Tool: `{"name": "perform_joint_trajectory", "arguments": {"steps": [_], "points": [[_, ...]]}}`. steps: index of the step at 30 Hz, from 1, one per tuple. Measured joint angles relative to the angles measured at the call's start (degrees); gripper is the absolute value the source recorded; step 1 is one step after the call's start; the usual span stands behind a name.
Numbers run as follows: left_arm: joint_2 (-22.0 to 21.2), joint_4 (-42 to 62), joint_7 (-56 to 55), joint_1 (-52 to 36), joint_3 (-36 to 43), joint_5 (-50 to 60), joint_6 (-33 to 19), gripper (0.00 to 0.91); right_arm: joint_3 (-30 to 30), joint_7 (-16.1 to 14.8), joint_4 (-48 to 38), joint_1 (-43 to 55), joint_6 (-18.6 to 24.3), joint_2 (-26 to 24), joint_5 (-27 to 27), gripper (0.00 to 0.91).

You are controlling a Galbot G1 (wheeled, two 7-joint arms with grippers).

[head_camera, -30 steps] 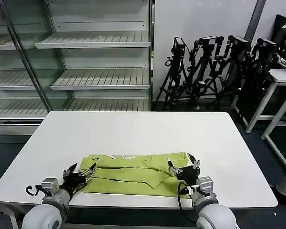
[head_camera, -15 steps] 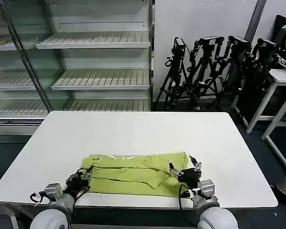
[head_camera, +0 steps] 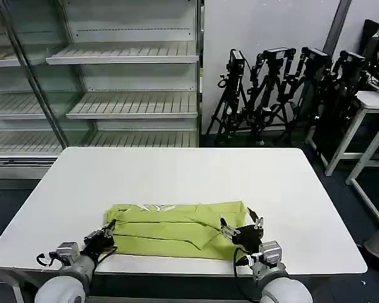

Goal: Fold and organize the clothes.

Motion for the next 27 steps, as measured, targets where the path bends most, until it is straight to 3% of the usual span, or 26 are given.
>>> {"name": "perform_joint_trajectory", "arguments": {"steps": [15,21,27], "points": [[13.8,0.5,4.0,2.8,-18.0,3.3,3.7,0.02,-0.5,-0.2,0.5,0.5,0.2,0.5,-0.4,0.907],[15.0,-4.5,3.8,2.8,-17.6,3.1,4.9,0.02,-0.2,-0.3,1.0,-0.3,0.2,-0.1,-0.8,0.907],[14.6,-10.1,3.4,1.4,-11.1,3.2,5.6,0.02,0.1,-0.3,1.4,-0.9,0.2,0.0,-1.3,0.907]]}}
